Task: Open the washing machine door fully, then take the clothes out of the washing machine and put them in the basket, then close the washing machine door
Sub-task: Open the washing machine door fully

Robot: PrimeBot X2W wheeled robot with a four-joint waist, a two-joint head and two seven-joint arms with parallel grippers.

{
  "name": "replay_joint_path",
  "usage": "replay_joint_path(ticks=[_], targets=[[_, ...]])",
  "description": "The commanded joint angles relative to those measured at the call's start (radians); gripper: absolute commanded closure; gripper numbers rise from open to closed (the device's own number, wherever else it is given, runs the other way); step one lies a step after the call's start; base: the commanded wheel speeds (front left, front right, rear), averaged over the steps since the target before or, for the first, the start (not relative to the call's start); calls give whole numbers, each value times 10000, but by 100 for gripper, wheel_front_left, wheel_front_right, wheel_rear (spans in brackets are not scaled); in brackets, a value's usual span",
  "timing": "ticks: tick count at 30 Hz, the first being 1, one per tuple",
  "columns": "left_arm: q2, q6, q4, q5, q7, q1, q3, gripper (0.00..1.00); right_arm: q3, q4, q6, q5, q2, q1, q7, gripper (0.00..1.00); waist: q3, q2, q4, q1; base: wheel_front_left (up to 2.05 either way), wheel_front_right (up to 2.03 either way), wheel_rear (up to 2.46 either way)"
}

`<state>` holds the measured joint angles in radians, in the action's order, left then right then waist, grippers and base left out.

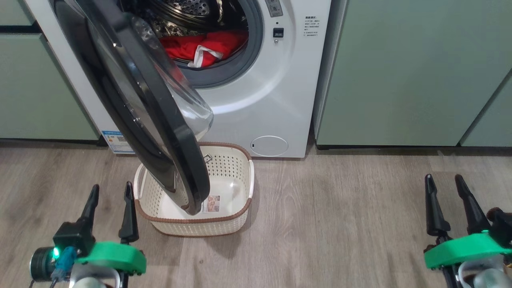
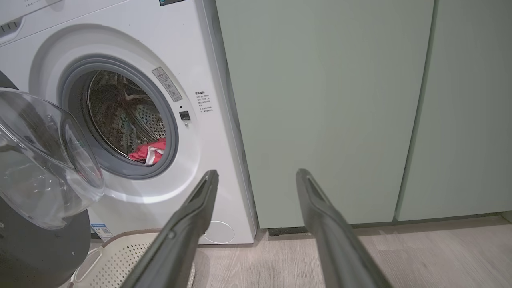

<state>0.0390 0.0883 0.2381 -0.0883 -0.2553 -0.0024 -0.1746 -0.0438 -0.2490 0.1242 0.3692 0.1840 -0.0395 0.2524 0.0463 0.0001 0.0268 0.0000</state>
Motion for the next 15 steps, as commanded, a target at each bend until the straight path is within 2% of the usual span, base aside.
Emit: replay_joint_path(ticks=[1, 15], targets=[[113, -31, -295, -21, -65, -359, -228, 0, -141, 314, 65, -107, 44, -173, 93, 0, -18, -1, 5, 0, 0, 0, 0], [113, -1, -282, 29, -65, -410, -235, 0, -278, 279, 65, -443, 60, -215, 93, 0, -60, -1, 5, 0, 0, 0, 0]])
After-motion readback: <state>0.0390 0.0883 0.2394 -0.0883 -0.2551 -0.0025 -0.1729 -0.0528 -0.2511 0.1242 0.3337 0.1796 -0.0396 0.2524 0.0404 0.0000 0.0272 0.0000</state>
